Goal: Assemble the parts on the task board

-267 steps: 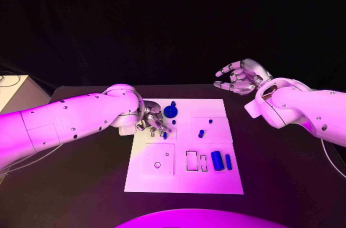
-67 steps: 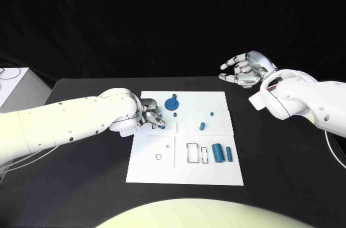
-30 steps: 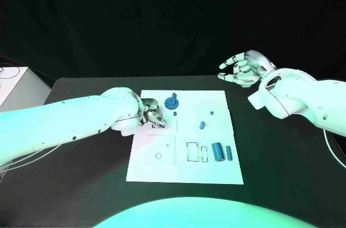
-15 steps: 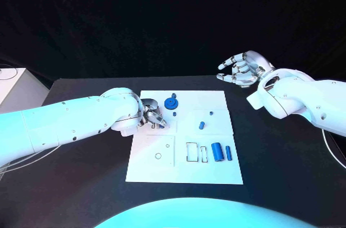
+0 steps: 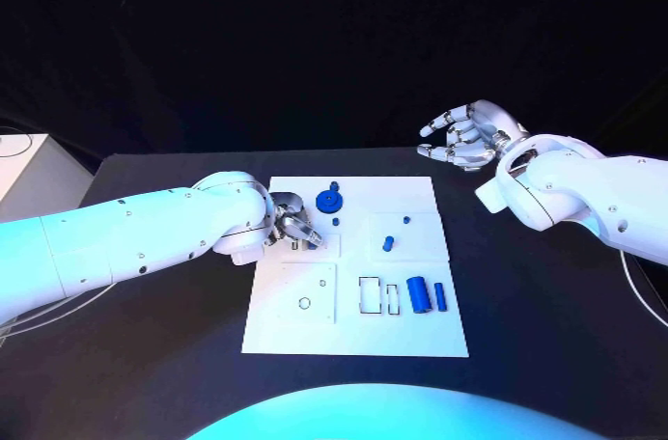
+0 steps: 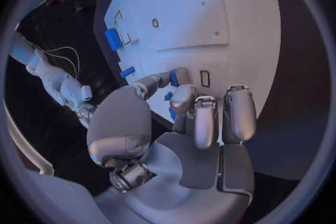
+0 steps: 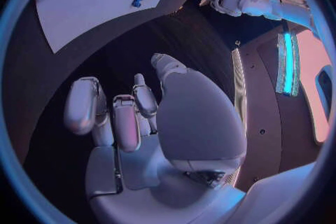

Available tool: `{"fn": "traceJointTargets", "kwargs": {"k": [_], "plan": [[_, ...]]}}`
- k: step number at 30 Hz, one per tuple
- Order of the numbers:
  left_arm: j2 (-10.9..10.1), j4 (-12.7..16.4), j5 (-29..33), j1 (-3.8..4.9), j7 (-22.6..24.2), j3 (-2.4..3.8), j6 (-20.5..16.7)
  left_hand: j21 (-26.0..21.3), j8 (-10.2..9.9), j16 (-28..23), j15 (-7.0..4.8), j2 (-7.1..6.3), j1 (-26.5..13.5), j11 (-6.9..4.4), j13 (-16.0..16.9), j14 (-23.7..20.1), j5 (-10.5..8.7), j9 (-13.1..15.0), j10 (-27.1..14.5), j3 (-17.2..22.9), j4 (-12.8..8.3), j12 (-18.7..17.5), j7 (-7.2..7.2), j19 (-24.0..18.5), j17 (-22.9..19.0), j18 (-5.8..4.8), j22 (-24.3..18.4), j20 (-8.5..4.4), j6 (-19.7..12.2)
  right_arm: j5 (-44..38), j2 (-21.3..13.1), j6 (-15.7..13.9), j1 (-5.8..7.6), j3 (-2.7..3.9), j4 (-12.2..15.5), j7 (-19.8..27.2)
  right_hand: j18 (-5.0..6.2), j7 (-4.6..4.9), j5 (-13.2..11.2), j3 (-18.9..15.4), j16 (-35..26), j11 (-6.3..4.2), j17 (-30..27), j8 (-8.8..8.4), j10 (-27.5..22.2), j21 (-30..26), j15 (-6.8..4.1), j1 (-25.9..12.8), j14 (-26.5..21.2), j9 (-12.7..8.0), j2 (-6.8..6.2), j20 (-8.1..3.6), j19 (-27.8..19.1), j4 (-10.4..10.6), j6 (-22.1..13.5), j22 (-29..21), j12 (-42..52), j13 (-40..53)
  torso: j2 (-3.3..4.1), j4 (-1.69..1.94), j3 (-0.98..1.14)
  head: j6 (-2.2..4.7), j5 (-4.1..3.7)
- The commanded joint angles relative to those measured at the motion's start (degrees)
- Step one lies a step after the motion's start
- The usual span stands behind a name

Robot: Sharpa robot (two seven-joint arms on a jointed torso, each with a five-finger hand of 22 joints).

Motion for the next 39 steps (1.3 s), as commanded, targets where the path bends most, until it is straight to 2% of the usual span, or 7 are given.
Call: {"fn": "traceJointTargets", "kwargs": {"k": [1, 14, 15, 17, 20, 27, 39], "plan": [[0.24, 0.21, 0.22, -0.13, 0.80, -0.04, 0.97, -0.26, -0.42, 0.14, -0.27, -0.41, -0.05, -0.05, 0.12, 5.82, -0.36, -0.13, -0.39, -0.76, 0.28, -0.20, 0.17, 0.40, 14.62, -1.09, -0.03, -0.17, 0.17, -0.45, 0.00, 0.87, -0.05, 0.02, 0.09, 0.70, 1.15, -0.05, 0.24, 0.41, -0.29, -0.04, 4.04, 0.19, -0.21, -0.20, 0.39, -0.42, 2.62, -0.08, -0.08, -0.06, -0.36, -0.07, -0.47, 0.23, -0.24, -0.09, 0.03, 0.04, -0.04, -0.22, -0.03], [-0.46, 0.65, -0.04, -0.13, 0.85, -0.02, 1.15, -0.27, -0.77, 0.23, -0.30, -1.28, 0.42, -0.08, 0.54, 5.87, -1.23, -0.49, -0.30, -5.03, 2.54, -0.16, 0.13, 0.57, 14.78, -1.13, 0.17, -0.22, 0.58, -0.21, -0.08, 0.93, -0.22, 0.02, 0.04, 0.85, 1.16, -0.04, 0.22, 0.40, -0.34, -0.03, 3.99, 0.21, -0.20, -0.31, 0.39, -0.53, 2.61, -0.09, -0.09, -0.07, -0.37, -0.03, -0.50, 0.17, -0.26, -0.14, -0.01, 0.00, -0.09, -0.03, 0.02], [-0.60, 0.77, -0.06, -0.13, 0.86, -0.01, 1.15, -0.29, -0.84, 0.24, -0.31, -1.34, 0.60, -0.09, 0.58, 5.87, -1.76, -0.56, -0.30, -5.65, 2.95, -0.18, 0.11, 0.58, 14.80, -1.12, 0.16, -0.22, 0.63, -0.18, -0.09, 0.94, -0.24, 0.02, 0.04, 0.87, 1.16, -0.04, 0.22, 0.40, -0.34, -0.03, 3.99, 0.21, -0.20, -0.31, 0.39, -0.53, 2.61, -0.09, -0.09, -0.07, -0.37, -0.03, -0.50, 0.17, -0.26, -0.14, -0.02, -0.02, -0.07, -0.02, 0.02], [-0.90, 1.04, -0.07, -0.13, 0.87, 0.02, 1.07, -0.31, -1.00, 0.26, -0.30, -1.07, 1.28, -0.12, 0.71, 5.88, -6.69, -0.71, -0.27, -6.91, 3.94, -0.20, 0.08, 0.60, 14.84, -1.13, 0.19, -0.22, 0.76, -0.14, -0.14, 0.92, -0.28, 0.02, 0.05, 0.89, 1.16, -0.04, 0.22, 0.40, -0.34, -0.03, 3.99, 0.21, -0.20, -0.31, 0.39, -0.53, 2.61, -0.09, -0.09, -0.07, -0.37, -0.03, -0.50, 0.17, -0.26, -0.14, 0.01, -0.01, -0.08, -0.05, -0.11], [-1.31, 1.47, -0.07, -0.12, 0.87, 0.17, 1.03, -0.34, -1.23, 0.26, -0.26, -1.57, 1.82, -0.02, 0.83, 5.88, -10.05, -0.93, -0.26, -8.67, 5.48, -0.28, 0.17, 0.63, 14.83, -1.13, 0.23, -0.18, 0.92, -0.11, -0.18, 0.89, -0.33, 0.02, 0.02, 0.94, 1.16, -0.04, 0.20, 0.40, -0.37, -0.03, 3.96, 0.22, -0.20, -0.31, 0.39, -0.62, 2.60, -0.09, -0.09, -0.07, -0.36, 0.01, -0.51, 0.16, -0.27, -0.17, 0.04, 0.03, -0.09, 0.15, -0.20], [-2.30, 2.45, -0.10, -0.07, 0.88, 1.25, 1.31, -0.40, -1.37, 0.29, -0.22, -1.95, 2.44, 0.01, 0.99, 5.89, -12.07, -1.06, -0.22, -10.10, 6.89, -0.32, 0.23, 0.59, 14.88, -1.11, 0.18, -0.15, 1.04, -0.08, -0.18, 0.89, -0.46, 0.02, -0.08, 1.00, 1.16, -0.04, 0.20, 0.40, -0.37, -0.03, 3.96, 0.22, -0.20, -0.31, 0.39, -0.62, 2.60, -0.09, -0.09, -0.07, -0.36, 0.01, -0.51, 0.16, -0.27, -0.17, -0.01, 0.00, -0.02, 0.32, -0.09], [-3.98, 4.20, 0.27, 0.10, 0.76, 4.24, 2.96, -0.73, -1.58, 0.01, -0.13, -2.48, 3.51, 0.15, 0.15, 5.75, -14.45, -1.17, -0.73, -11.89, 8.70, -1.16, 0.43, 0.16, 14.37, -0.97, -0.42, -0.07, 0.76, 0.01, -0.11, 0.89, -0.63, 0.02, -0.32, 1.09, 1.16, -0.04, 0.16, 0.38, -0.37, -0.03, 3.99, 0.24, -0.17, -0.39, 0.39, -0.80, 2.62, -0.10, -0.08, -0.07, -0.36, 0.09, -0.53, 0.12, -0.26, -0.20, 0.05, -0.03, -0.08, 0.49, 0.03]]}}
